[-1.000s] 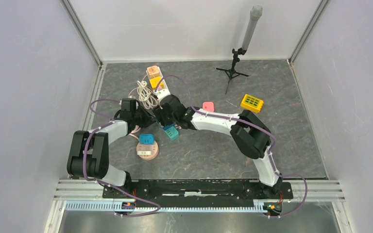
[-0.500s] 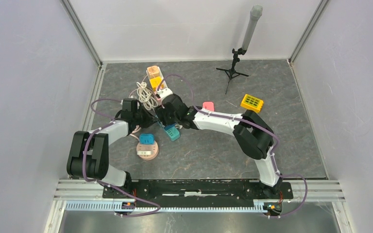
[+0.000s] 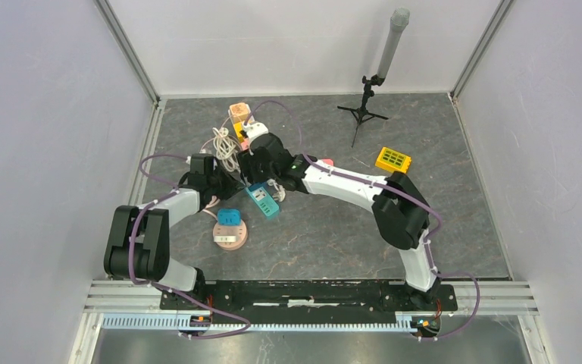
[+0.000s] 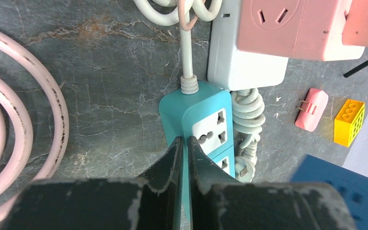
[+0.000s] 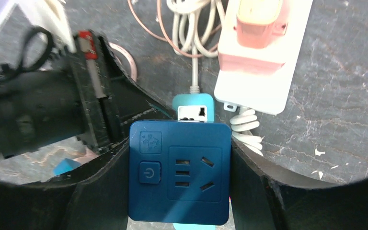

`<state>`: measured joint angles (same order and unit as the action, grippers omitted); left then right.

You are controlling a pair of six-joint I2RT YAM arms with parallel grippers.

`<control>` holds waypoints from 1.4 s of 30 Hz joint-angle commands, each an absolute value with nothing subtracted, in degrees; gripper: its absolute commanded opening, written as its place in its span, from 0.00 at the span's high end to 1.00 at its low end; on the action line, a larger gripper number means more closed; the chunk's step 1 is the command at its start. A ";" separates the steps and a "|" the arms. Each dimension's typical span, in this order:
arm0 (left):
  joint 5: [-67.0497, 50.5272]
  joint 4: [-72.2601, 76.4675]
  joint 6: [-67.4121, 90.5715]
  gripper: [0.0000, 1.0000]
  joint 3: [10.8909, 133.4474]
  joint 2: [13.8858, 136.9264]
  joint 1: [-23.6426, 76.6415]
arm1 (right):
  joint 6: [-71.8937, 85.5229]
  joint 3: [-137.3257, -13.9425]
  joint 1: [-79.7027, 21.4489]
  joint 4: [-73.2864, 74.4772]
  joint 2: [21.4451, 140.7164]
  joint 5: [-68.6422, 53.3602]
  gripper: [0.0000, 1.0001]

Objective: Pull the plug off the socket

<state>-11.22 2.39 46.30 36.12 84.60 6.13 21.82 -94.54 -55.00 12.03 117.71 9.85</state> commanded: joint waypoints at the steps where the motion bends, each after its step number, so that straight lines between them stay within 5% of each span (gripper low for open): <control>1: -5.82 -5.89 44.01 0.89 34.34 85.85 5.89 | 21.68 -93.26 -54.71 2.12 110.65 9.31 1.00; 8: -11.27 -6.72 44.74 0.82 36.59 81.97 5.89 | 20.68 -85.44 -52.80 1.54 103.14 12.76 1.00; 17: -21.07 -13.34 43.43 0.31 45.55 71.17 5.98 | 20.08 -67.37 -44.26 2.42 86.89 15.33 1.00; 31: -4.04 -35.63 29.88 0.00 52.94 54.57 5.91 | 29.91 -47.90 -29.80 -10.54 82.10 -3.33 1.00; 42: 1.77 -38.06 29.27 0.00 51.04 53.91 5.94 | 41.48 -38.09 -27.03 -28.39 88.02 -15.80 0.94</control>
